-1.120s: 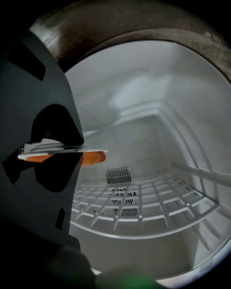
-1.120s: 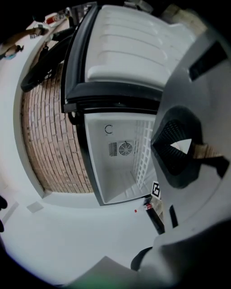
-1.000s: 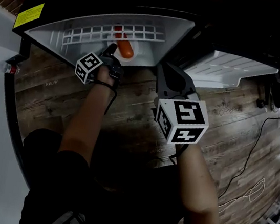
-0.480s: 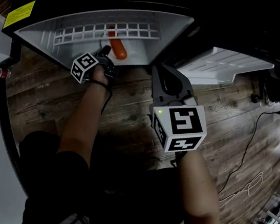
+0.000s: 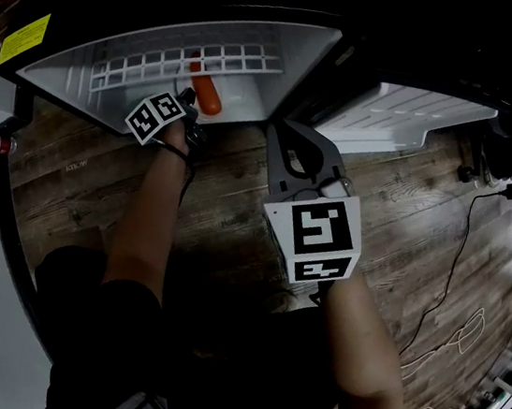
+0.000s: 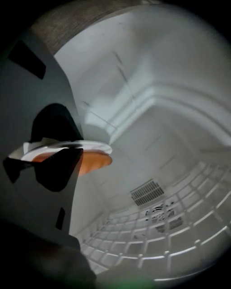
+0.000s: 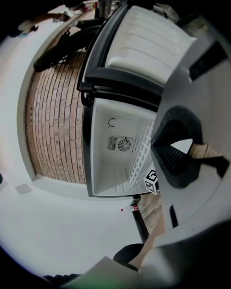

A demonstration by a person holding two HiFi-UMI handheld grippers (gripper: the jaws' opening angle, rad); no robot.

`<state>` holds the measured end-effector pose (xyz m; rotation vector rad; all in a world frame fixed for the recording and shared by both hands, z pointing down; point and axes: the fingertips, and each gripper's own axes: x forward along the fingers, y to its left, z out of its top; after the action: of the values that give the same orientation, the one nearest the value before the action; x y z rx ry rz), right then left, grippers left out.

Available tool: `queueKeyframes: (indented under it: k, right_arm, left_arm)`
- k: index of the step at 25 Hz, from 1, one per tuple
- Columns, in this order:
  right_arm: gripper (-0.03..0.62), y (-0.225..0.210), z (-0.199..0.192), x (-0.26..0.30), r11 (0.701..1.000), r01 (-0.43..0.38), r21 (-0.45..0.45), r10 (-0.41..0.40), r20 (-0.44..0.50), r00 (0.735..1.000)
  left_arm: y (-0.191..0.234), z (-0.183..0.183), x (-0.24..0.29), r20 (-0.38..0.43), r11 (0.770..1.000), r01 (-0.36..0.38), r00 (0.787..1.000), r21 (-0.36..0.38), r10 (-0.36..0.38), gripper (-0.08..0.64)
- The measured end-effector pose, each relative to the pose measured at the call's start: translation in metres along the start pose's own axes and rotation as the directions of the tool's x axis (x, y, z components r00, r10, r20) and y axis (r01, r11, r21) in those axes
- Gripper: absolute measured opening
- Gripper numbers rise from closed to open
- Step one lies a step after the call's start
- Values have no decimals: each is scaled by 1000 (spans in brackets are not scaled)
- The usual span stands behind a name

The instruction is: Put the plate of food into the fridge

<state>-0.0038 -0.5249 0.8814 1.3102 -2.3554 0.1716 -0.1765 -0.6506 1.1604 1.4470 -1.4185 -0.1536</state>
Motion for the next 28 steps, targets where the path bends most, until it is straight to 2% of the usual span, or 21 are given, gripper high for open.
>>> queueKeyframes:
  k: [2, 4, 7, 8, 9, 11, 12, 15, 16, 18, 20, 21, 23, 25, 27, 28]
  right_arm:
    - [14, 4, -1, 1, 1000, -6, -23, 6, -5, 1000]
    - [14, 5, -1, 2, 999, -12, -31, 12, -4, 1000]
    - [14, 4, -2, 2, 999, -11, -32, 10, -6, 1000]
    - [14, 3, -2, 3, 1000, -10, -28, 10, -7, 1000]
    - [14, 2, -2, 3, 1000, -9, -21, 9, -6, 1000]
    - [14, -1, 0, 2, 1000, -7, 5, 7, 1, 1000]
    - [14, -1, 1, 2, 1000, -8, 20, 8, 6, 1000]
    - [14, -2, -5, 1, 1000, -16, 26, 16, -2, 1000]
    - [14, -3, -11, 2, 1000, -18, 24, 18, -15, 1000]
    - [14, -6, -19, 4, 999, -10, 46, 12, -39, 999]
    - [14, -6, -16, 9, 996, 1, 86, 2, -42, 999]
    - [14, -3, -10, 12, 995, 1, 103, 2, -34, 999]
    - [14, 7, 2, 19, 992, -18, 127, 19, -8, 1000]
    - [14, 20, 12, 28, 988, -49, 144, 48, 11, 999]
    - [14, 35, 20, 36, 984, -81, 158, 78, 25, 997]
    - [14, 40, 25, 38, 982, -90, 168, 86, 34, 996]
  left_arm:
    - [0, 2, -2, -17, 984, -51, 998, 172, 55, 37]
    - [3, 10, -5, 20, 945, -116, 993, 307, 115, 60]
    - [9, 29, -13, 147, 865, -225, 973, 449, 177, 72]
    - [9, 34, -16, 177, 850, -243, 968, 467, 180, 72]
    - [8, 38, -19, 196, 849, -249, 965, 467, 175, 72]
    - [5, 39, -25, 200, 869, -227, 968, 439, 152, 42]
    - [3, 37, -29, 188, 885, -200, 973, 420, 131, -2]
    - [-8, 26, -41, 122, 937, -57, 992, 344, 15, -2]
    - [-14, 21, -46, 102, 942, -9, 994, 336, -27, -2]
    - [-26, 13, -60, 64, 927, 65, 993, 370, -95, -2]
    - [-43, 4, -76, 22, 883, 126, 988, 453, -153, -3]
    - [-56, 1, -85, -1, 847, 160, 983, 507, -186, -3]
    - [-88, -4, -104, -43, 757, 234, 964, 610, -264, -3]
    - [-121, -6, -127, -72, 667, 298, 936, 683, -344, -3]
    - [-149, -4, -153, -82, 588, 327, 912, 740, -403, -3]
    - [-160, 0, -166, -81, 557, 328, 903, 763, -421, -3]
